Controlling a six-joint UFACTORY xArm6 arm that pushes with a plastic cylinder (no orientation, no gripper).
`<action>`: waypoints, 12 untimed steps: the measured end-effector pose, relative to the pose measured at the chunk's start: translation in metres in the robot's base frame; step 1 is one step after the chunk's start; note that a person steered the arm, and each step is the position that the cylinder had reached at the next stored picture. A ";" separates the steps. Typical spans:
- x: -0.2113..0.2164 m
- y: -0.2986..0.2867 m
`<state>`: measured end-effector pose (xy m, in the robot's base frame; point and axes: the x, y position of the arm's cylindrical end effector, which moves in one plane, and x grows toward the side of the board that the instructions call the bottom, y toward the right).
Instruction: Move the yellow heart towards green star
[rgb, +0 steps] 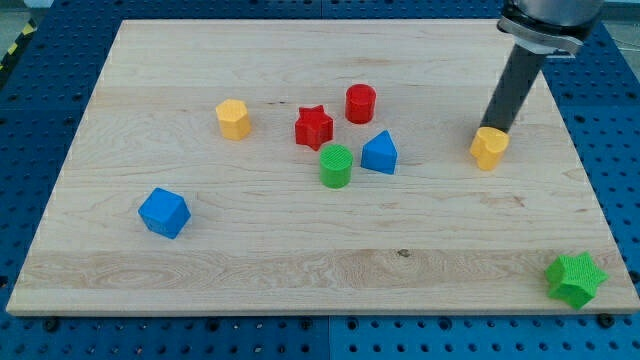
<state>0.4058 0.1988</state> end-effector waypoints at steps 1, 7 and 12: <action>-0.031 -0.001; 0.085 -0.025; 0.087 -0.016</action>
<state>0.4929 0.1827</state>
